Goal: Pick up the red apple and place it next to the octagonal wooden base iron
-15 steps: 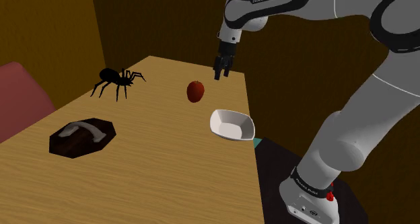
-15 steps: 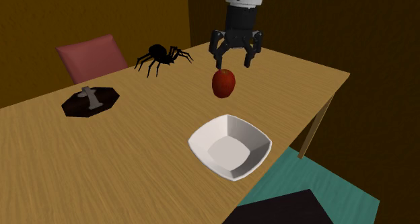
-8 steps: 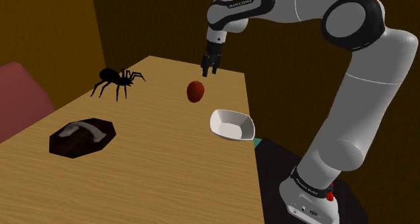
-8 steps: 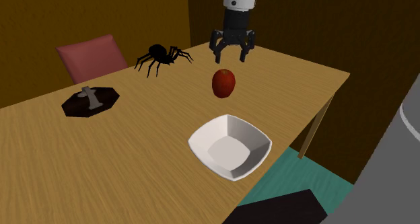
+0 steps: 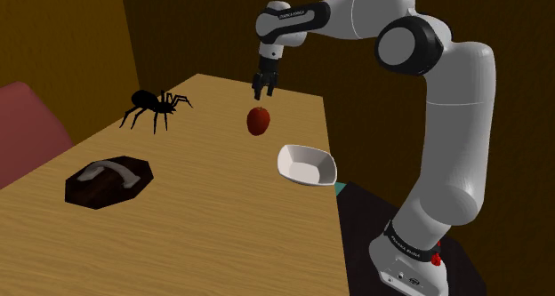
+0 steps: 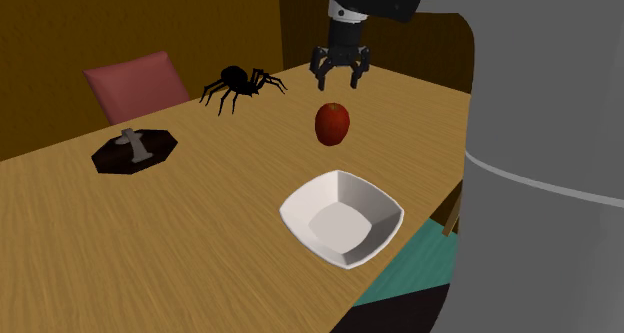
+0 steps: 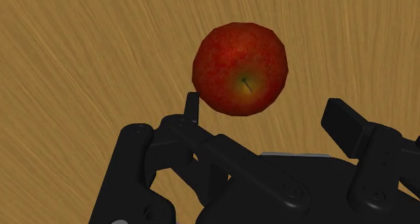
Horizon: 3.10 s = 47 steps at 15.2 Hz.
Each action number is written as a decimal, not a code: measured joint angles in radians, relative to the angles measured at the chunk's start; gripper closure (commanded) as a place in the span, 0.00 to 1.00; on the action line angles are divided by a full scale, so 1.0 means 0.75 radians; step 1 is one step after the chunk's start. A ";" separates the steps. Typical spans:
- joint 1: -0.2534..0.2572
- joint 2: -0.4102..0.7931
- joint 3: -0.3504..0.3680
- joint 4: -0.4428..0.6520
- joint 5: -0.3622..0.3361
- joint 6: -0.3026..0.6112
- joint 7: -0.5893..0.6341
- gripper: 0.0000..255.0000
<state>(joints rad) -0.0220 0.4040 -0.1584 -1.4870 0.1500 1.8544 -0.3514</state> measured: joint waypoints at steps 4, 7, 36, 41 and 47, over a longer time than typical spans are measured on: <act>0.004 0.019 0.004 -0.044 0.005 0.063 -0.002 0.00; 0.005 0.026 0.005 -0.068 0.007 0.094 -0.005 0.00; 0.001 -0.002 0.001 0.100 -0.004 -0.099 0.017 1.00; -0.005 0.001 -0.001 0.193 -0.005 -0.188 0.022 1.00; -0.009 0.008 -0.001 0.312 -0.006 -0.300 0.035 1.00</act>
<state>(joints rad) -0.0287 0.4101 -0.1592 -1.2527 0.1455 1.6291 -0.3252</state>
